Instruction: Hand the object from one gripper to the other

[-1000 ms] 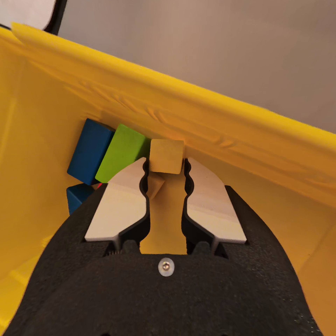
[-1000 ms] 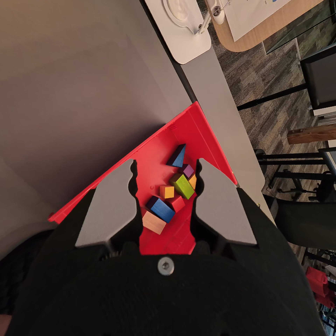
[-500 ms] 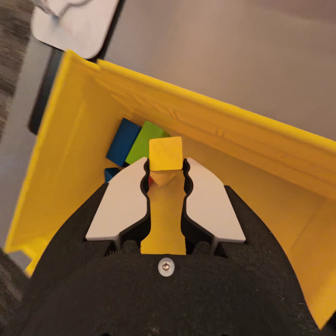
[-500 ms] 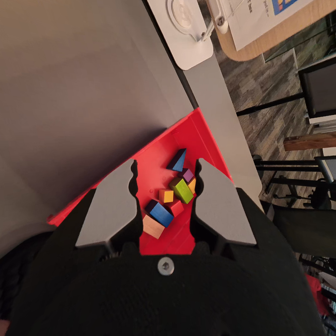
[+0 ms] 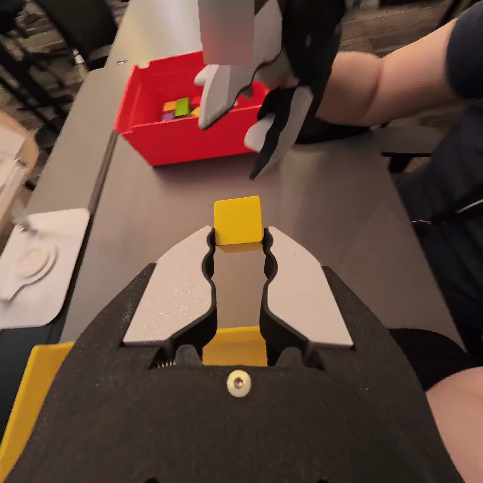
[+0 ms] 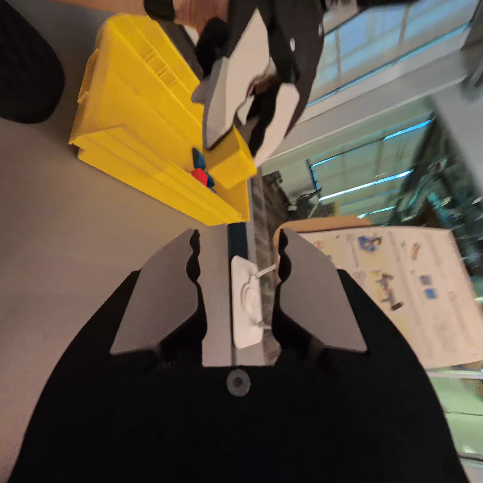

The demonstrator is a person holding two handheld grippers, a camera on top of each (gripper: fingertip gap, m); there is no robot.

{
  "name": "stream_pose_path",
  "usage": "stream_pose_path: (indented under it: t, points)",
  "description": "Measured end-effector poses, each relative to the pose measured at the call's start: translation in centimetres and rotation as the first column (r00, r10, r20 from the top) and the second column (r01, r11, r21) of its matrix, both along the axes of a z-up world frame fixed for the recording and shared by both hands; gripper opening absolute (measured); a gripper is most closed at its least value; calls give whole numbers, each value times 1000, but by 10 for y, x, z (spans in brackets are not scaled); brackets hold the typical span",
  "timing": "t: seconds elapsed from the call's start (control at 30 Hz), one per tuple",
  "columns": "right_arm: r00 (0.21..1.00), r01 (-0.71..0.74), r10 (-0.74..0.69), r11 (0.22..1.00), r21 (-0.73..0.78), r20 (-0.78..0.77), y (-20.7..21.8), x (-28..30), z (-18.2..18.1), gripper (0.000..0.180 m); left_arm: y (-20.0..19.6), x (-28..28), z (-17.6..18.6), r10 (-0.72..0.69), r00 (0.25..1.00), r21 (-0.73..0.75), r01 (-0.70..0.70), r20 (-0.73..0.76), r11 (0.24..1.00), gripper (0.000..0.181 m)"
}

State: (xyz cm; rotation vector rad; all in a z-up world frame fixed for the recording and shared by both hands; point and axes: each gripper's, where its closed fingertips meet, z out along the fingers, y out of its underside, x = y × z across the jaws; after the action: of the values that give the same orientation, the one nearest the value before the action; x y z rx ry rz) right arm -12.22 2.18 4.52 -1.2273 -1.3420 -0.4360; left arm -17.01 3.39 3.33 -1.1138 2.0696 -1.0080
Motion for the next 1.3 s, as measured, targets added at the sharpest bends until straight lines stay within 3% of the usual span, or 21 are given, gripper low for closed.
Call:
stream_pose_path:
  t: [0.17, 0.27, 0.4, 0.57, 0.67, 0.8, 0.87, 0.93, 1.03, 1.07, 1.17, 1.3]
  points:
    - [996, -85, 78, 986, 144, 54, -13, -34, 4, 60, -25, 2, 1, -113, 994, -49, 112, -13, 992, 35]
    - [993, -111, 102, 984, 139, 66, -16, -43, -1, 58, -28, 5, -3, -121, 992, -62, 119, -35, 991, 35]
    - [988, -125, 110, 983, 137, 113, -15, -47, -10, 37, -33, 8, -9, -151, 987, -79, 146, -62, 986, 35]
    - [989, -115, 103, 988, 107, 108, -13, -45, -13, 35, -32, 9, -11, -153, 986, -89, 148, -63, 985, 36]
    - [994, -59, 55, 997, 41, 91, -9, -30, -10, 35, -23, 11, -5, -105, 994, -78, 102, -32, 992, 57]
    - [980, 191, -197, 970, -150, -31, -4, 54, 18, 35, -9, 3, 7, -34, 999, -89, 35, 9, 995, 56]
    - [904, 303, -373, 905, -299, -211, -7, 116, 33, 35, -5, -1, 10, -20, 1000, -89, 22, 22, 996, 54]
    - [737, 408, -570, 804, -433, -364, -7, 185, 37, 35, -2, -3, 10, -5, 1000, -83, 7, 25, 996, 52]
    - [478, 420, -791, 588, -692, -382, -12, 264, -8, 35, -2, -3, 9, -3, 1000, -83, 5, 15, 997, 52]
    - [434, 370, -826, 527, -765, -359, -14, 277, -29, 35, -3, -3, 8, -5, 1000, -81, 6, 11, 997, 51]
    - [432, 260, -868, 381, -887, -246, -19, 296, -92, 35, -5, -1, 4, -10, 1000, -67, 10, -7, 998, 51]
    - [483, 293, -870, 267, -918, -99, -21, 307, -142, 36, -7, 0, -2, -19, 999, -55, 17, -33, 998, 51]
